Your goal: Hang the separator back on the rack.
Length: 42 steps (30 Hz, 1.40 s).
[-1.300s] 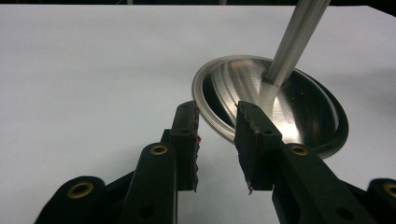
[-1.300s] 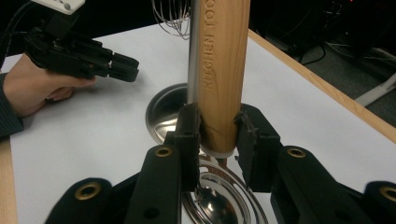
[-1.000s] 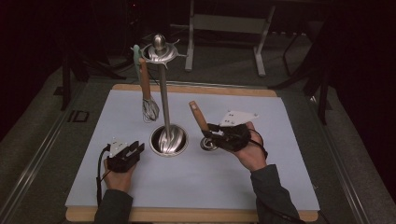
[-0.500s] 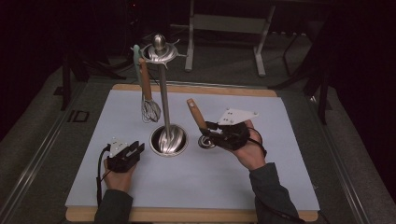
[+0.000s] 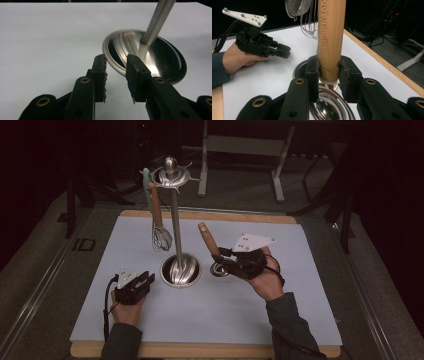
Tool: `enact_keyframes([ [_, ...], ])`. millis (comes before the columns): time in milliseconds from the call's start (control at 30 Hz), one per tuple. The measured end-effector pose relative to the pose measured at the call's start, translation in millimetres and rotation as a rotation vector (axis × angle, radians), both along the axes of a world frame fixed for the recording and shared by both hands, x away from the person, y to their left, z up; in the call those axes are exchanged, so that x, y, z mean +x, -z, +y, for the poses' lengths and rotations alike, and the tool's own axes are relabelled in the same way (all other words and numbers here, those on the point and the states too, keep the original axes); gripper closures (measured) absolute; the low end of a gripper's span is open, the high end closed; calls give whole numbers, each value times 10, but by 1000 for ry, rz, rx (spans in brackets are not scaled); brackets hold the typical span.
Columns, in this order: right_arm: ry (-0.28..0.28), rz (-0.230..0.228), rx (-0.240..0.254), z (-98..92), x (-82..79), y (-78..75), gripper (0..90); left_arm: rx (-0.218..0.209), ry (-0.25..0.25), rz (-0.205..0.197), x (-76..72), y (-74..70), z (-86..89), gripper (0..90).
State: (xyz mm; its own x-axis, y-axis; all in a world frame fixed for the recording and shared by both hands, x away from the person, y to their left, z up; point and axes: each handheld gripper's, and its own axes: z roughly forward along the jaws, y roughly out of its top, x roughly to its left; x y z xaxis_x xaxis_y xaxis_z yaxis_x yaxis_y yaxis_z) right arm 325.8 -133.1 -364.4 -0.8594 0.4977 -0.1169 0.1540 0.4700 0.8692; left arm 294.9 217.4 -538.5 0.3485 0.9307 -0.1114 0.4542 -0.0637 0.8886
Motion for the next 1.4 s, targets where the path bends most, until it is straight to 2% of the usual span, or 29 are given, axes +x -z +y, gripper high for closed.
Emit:
enact_keyframes([
  [600,-19,-35,29,97,-21,-174,713,0,1,1,2,0,-4,697],
  [1400,-43,-58,79,183,-58,-349,713,3,0,3,4,0,-11,697],
])
